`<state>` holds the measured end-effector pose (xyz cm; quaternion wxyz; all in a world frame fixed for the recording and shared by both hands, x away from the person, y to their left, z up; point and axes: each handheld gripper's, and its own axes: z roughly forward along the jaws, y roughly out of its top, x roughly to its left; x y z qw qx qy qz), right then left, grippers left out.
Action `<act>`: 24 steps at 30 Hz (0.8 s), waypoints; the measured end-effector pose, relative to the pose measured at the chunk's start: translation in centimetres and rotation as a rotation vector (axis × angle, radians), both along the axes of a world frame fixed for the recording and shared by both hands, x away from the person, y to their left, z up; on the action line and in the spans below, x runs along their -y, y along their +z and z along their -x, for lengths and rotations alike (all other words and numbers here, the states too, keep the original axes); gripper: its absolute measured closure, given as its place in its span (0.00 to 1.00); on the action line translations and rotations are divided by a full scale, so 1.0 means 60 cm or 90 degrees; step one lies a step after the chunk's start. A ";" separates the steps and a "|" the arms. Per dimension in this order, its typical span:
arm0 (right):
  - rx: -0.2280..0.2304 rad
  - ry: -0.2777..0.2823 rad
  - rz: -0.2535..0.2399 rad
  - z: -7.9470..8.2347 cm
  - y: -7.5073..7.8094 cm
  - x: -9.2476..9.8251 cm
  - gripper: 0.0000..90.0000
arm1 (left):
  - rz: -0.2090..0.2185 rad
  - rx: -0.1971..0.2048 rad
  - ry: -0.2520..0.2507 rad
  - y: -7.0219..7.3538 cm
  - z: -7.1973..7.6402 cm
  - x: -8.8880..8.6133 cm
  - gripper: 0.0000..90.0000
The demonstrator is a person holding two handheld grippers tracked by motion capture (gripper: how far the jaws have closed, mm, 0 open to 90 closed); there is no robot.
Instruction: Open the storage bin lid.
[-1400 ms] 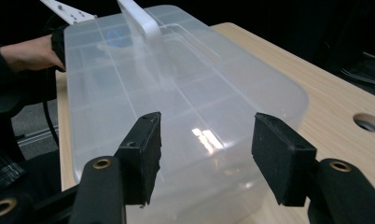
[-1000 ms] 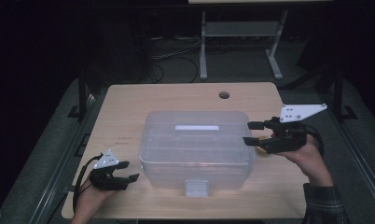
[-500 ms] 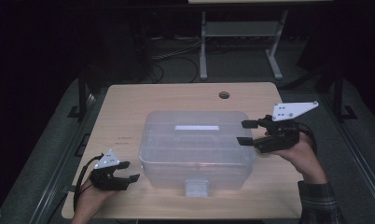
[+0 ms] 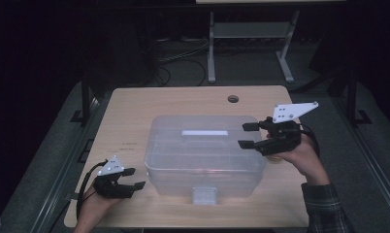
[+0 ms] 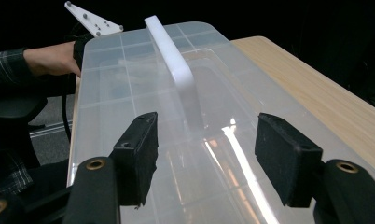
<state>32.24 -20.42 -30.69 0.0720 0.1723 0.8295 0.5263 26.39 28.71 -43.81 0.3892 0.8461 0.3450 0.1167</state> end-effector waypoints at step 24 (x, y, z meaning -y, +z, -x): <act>0.000 0.046 0.025 -0.020 0.016 -0.043 0.46 | 0.000 0.001 -0.008 -0.001 -0.001 0.001 0.36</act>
